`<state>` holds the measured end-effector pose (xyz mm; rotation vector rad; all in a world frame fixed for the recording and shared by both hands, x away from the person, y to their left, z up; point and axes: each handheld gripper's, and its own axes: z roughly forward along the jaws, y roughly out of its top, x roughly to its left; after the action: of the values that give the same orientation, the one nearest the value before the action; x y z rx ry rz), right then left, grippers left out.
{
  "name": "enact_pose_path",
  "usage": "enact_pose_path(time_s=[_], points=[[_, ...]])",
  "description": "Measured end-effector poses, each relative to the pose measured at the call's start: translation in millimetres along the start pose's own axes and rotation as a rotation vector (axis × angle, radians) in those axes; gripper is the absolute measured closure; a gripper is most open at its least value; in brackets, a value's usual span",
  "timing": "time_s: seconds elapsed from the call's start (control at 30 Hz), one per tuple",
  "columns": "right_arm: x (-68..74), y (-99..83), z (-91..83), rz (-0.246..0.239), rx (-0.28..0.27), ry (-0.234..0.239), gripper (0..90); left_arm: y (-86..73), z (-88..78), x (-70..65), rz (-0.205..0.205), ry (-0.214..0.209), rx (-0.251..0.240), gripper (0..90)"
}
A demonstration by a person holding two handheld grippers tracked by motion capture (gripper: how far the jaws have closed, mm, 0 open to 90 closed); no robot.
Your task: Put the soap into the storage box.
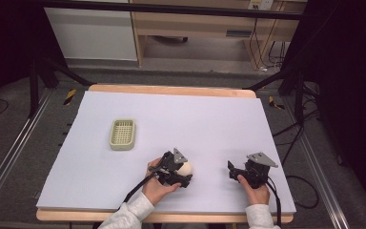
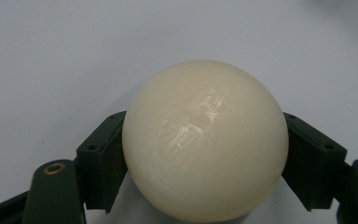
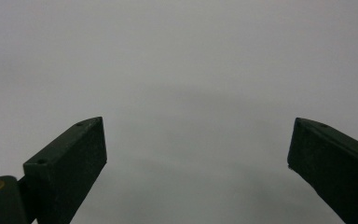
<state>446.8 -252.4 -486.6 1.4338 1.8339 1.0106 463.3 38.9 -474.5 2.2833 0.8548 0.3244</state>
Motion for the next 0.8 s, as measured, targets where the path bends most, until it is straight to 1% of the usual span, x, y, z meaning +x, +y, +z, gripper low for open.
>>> enact_pose_path(time_s=[0.27,0.33,0.43,0.47,0.8], points=[[-0.1,0.0,0.0,0.000,0.000,0.001,4.9,-0.1,-5.2,3.6,-0.011,-0.003,-0.009,23.9],[0.0,0.0,0.1,0.000,0.000,0.001,4.9,0.2,-8.3,4.2,-0.010,-0.010,-0.013,23.9],[-0.1,0.0,0.0,0.000,0.000,0.001,4.9,0.4,-13.7,5.1,-0.009,-0.010,-0.022,23.9],[0.0,0.0,0.1,0.000,0.000,0.001,4.9,0.4,-17.8,6.3,-0.008,-0.011,-0.026,23.9],[0.0,0.0,-0.1,0.001,0.000,0.001,4.9,-1.3,-33.9,14.5,-0.008,-0.005,-0.038,23.9]])
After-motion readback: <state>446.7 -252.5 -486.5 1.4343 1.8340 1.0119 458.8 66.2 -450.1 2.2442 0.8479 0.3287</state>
